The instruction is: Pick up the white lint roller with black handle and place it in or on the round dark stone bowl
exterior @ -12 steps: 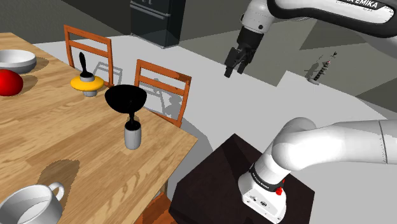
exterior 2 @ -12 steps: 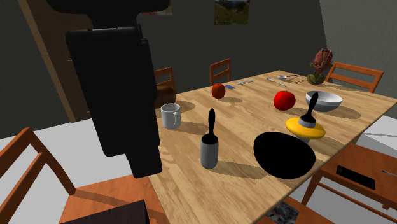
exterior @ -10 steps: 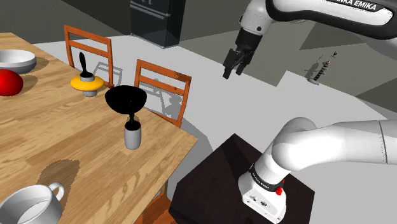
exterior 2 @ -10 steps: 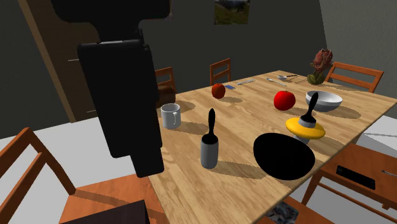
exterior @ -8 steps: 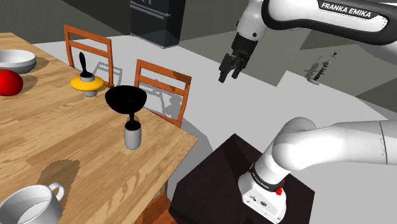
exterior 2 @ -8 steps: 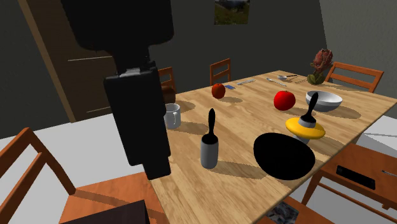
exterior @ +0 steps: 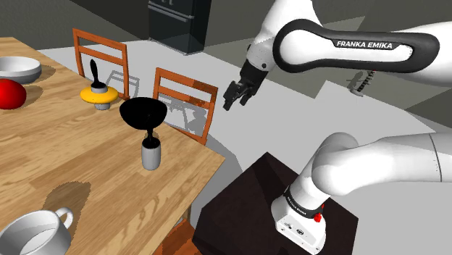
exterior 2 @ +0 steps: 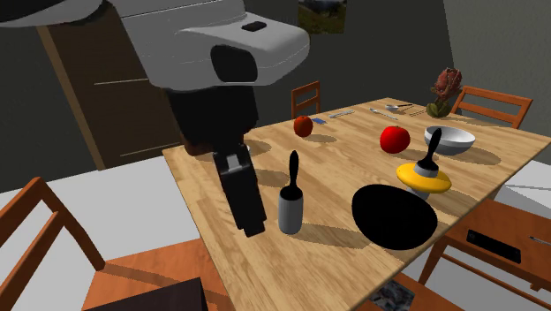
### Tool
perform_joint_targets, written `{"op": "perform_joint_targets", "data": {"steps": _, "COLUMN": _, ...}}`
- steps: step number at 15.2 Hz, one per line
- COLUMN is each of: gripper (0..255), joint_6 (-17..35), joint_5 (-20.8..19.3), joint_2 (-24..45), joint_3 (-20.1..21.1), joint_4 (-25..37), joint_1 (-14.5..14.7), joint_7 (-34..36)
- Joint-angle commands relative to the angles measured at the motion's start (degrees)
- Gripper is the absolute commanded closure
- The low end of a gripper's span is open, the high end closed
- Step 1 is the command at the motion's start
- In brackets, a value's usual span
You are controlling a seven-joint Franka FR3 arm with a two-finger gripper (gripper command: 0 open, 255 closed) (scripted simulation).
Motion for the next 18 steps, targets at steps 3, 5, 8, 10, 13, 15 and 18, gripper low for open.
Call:
{"op": "perform_joint_targets", "data": {"steps": 3, "gripper": 0, "joint_6": 12.0, "joint_5": 3.3, "joint_2": 4.6, "joint_3": 3.4, "joint_4": -3.4, "joint_1": 2.2, "joint_7": 2.3}}
{"op": "perform_joint_targets", "data": {"steps": 5, "gripper": 0, "joint_6": 18.0, "joint_5": 4.7, "joint_2": 7.7, "joint_3": 5.1, "joint_4": -4.4, "joint_1": 3.2, "joint_7": 3.3}}
{"op": "perform_joint_targets", "data": {"steps": 8, "gripper": 0, "joint_6": 27.0, "joint_5": 6.4, "joint_2": 13.2, "joint_3": 7.8, "joint_4": -5.0, "joint_1": 4.3, "joint_7": 4.9}}
{"op": "perform_joint_targets", "data": {"steps": 10, "gripper": 0, "joint_6": 33.1, "joint_5": 7.2, "joint_2": 17.5, "joint_3": 9.7, "joint_4": -4.8, "joint_1": 4.8, "joint_7": 6.0}}
{"op": "perform_joint_targets", "data": {"steps": 13, "gripper": 0, "joint_6": 41.9, "joint_5": 7.2, "joint_2": 24.4, "joint_3": 12.8, "joint_4": -3.6, "joint_1": 4.8, "joint_7": 8.2}}
{"op": "perform_joint_targets", "data": {"steps": 15, "gripper": 0, "joint_6": 47.5, "joint_5": 6.1, "joint_2": 29.4, "joint_3": 15.3, "joint_4": -2.3, "joint_1": 3.9, "joint_7": 10.3}}
{"op": "perform_joint_targets", "data": {"steps": 18, "gripper": 0, "joint_6": 55.2, "joint_5": -0.1, "joint_2": 36.8, "joint_3": 20.9, "joint_4": 0.3, "joint_1": -0.3, "joint_7": 16.7}}
